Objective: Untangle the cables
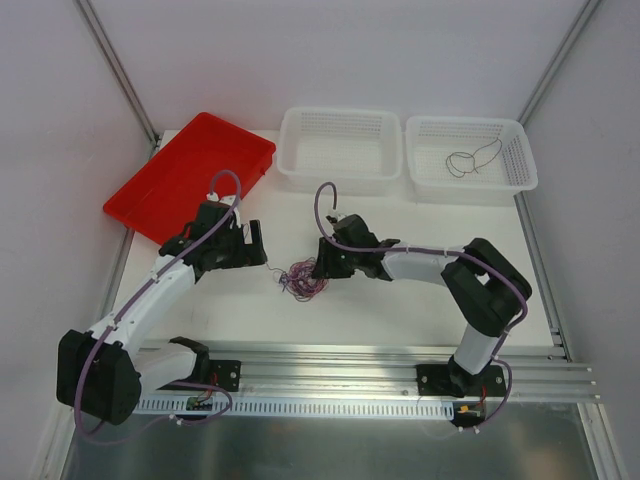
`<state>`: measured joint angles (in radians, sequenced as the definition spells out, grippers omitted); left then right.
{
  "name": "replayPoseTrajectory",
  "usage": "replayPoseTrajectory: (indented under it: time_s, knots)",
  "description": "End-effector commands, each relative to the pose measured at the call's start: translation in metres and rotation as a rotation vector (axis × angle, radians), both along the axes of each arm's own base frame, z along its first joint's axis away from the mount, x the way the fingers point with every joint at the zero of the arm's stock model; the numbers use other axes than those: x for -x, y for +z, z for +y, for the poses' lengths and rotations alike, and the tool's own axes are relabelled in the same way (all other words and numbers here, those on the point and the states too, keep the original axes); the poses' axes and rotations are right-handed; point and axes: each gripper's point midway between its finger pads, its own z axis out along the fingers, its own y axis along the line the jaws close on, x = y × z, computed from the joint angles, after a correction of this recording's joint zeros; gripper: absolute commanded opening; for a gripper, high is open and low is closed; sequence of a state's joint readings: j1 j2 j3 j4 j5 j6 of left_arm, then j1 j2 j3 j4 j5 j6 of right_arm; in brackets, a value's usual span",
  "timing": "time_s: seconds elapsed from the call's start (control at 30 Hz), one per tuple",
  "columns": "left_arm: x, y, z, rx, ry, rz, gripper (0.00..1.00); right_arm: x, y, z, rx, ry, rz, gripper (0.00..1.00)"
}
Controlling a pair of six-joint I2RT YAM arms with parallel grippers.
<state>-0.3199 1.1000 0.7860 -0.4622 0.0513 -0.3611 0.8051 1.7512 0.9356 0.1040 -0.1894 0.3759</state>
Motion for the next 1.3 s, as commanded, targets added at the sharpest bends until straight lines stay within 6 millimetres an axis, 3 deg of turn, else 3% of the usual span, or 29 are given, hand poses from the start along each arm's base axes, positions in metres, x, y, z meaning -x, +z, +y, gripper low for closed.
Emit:
replayPoseTrajectory:
  time_s: [0.0, 0.03, 0.1, 0.17, 0.4, 0.53, 0.87, 0.97, 1.1, 1.2, 1.27]
  knots:
    - [0.004, -0.007, -0.003, 0.034, 0.044, 0.051, 0.90, -0.001, 0.010, 0.011, -0.065, 0.037, -0.052, 0.37]
    - [0.004, -0.010, -0.004, 0.041, 0.062, 0.065, 0.90, -0.001, 0.011, 0.010, -0.062, 0.041, -0.062, 0.23]
    - [0.004, -0.017, -0.005, 0.047, 0.088, 0.101, 0.90, -0.001, 0.016, 0.003, -0.050, 0.041, -0.096, 0.07]
    - [0.005, -0.021, -0.012, 0.094, 0.126, 0.144, 0.89, 0.001, 0.019, 0.000, -0.056, 0.045, -0.114, 0.01]
    - [-0.001, -0.023, -0.025, 0.197, 0.309, 0.184, 0.88, 0.003, 0.027, -0.011, -0.038, 0.043, -0.224, 0.01]
    - [-0.003, -0.019, -0.044, 0.256, 0.389, 0.192, 0.87, 0.002, 0.030, -0.011, -0.022, 0.046, -0.261, 0.01]
    - [0.005, -0.053, -0.060, 0.181, 0.489, 0.246, 0.75, 0.001, 0.033, -0.014, 0.000, 0.048, -0.316, 0.01]
    - [0.001, -0.059, -0.062, 0.170, 0.509, 0.245, 0.66, 0.001, 0.034, -0.015, 0.008, 0.049, -0.328, 0.01]
    - [-0.005, -0.061, -0.065, 0.155, 0.524, 0.230, 0.43, 0.002, 0.031, -0.015, 0.017, 0.051, -0.326, 0.01]
    - [-0.006, -0.067, -0.068, 0.145, 0.523, 0.236, 0.34, 0.001, 0.031, -0.016, 0.020, 0.048, -0.324, 0.01]
    - [-0.005, -0.070, -0.070, 0.137, 0.519, 0.241, 0.19, 0.002, 0.029, -0.016, 0.022, 0.052, -0.321, 0.01]
